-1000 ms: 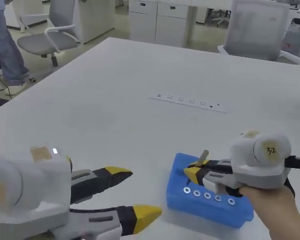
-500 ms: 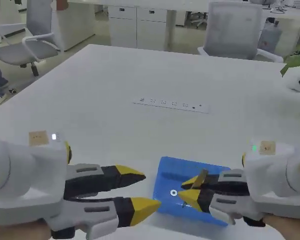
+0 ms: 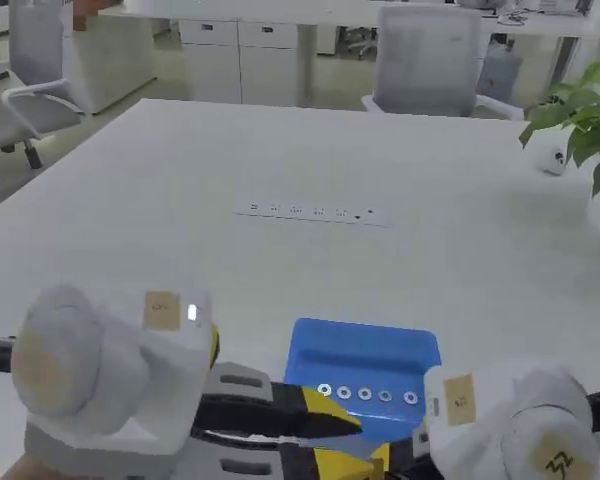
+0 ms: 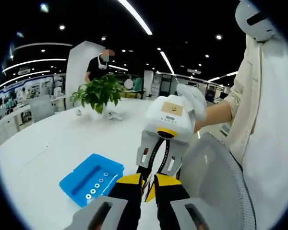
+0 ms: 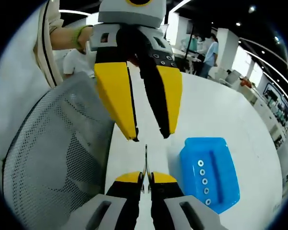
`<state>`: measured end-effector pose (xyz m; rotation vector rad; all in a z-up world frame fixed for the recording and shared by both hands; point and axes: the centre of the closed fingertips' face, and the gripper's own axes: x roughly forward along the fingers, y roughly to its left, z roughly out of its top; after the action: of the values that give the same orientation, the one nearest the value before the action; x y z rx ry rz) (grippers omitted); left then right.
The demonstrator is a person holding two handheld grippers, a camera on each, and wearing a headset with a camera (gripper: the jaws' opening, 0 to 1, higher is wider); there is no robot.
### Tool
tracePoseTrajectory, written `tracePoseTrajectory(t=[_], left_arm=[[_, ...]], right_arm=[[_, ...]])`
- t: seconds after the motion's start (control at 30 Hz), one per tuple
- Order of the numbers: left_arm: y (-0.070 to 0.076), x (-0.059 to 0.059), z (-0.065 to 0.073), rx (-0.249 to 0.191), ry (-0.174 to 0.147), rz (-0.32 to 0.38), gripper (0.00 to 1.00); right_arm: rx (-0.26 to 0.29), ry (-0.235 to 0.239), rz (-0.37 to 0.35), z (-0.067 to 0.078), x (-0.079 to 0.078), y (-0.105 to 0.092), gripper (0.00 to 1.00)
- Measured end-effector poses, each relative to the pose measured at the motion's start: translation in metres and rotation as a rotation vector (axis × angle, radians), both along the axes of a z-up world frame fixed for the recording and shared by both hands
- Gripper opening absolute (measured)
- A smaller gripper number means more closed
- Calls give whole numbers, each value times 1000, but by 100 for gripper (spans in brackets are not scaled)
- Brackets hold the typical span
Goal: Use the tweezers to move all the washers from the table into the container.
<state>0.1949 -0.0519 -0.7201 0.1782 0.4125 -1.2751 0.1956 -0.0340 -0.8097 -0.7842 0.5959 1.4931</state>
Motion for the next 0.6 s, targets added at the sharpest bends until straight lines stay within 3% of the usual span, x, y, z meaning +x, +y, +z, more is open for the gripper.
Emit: tracePoseTrajectory(t=[0.1, 0.2, 0.27, 0.4, 0.6], left_arm=[[-3, -2, -6, 45, -26, -27, 1], [-8, -4, -8, 51, -14, -42, 0], [-6, -3, -13, 93, -34, -52, 0], [-2, -2, -22, 147, -45, -74, 0], [11, -2, -63, 282, -28, -114, 0]], right_arm=[[0, 8, -6, -1, -1, 0, 3], [-16, 1, -3, -3, -1, -3, 4], [-27, -5, 3, -4, -1, -4, 4], [-31, 9, -14, -11, 0, -8, 4], [-39, 18, -61, -36, 0, -12, 5]])
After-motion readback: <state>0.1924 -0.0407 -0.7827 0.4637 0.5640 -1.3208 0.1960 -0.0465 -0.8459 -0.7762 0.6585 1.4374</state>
